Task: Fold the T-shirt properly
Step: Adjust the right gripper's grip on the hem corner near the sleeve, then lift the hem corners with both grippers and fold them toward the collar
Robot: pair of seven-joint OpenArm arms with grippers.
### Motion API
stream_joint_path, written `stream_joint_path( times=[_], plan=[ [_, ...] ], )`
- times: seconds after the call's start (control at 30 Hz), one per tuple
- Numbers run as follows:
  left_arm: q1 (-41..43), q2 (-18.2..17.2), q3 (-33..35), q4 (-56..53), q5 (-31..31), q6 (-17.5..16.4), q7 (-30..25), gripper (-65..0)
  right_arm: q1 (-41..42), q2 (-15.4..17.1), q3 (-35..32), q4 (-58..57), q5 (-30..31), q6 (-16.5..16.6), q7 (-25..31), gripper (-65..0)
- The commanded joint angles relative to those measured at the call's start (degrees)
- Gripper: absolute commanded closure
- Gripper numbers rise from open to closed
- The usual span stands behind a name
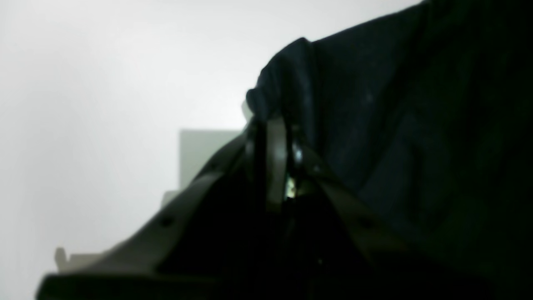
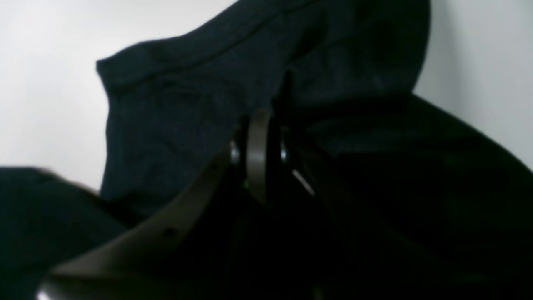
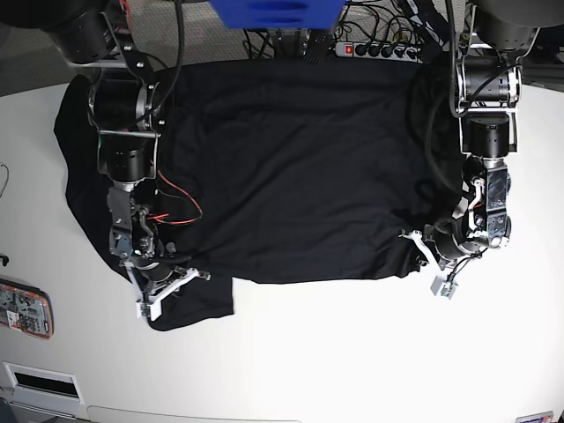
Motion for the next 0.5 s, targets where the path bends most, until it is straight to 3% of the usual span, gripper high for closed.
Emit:
stream_joint_path(
  times=[0.0, 0.17, 0.47],
  plan=[
    [0.3, -0.7, 0.1, -0.3, 3.1, 0.8, 4.2, 0.0, 1.8, 0.3, 0.2, 0.9, 0.5, 0.3, 1.1, 0.0],
    [-0.8, -1.7, 0.1, -0.3, 4.1, 0.8, 4.2, 0.0, 1.8, 0.3, 0.2, 0.9, 0.5, 0.4, 1.0, 0.0],
    [-6.1, -1.7, -0.1, -0.5, 13.2, 0.8, 4.5, 0.0, 1.8, 0.3, 0.1, 0.9, 0.5, 0.4, 1.0, 0.0]
  ],
)
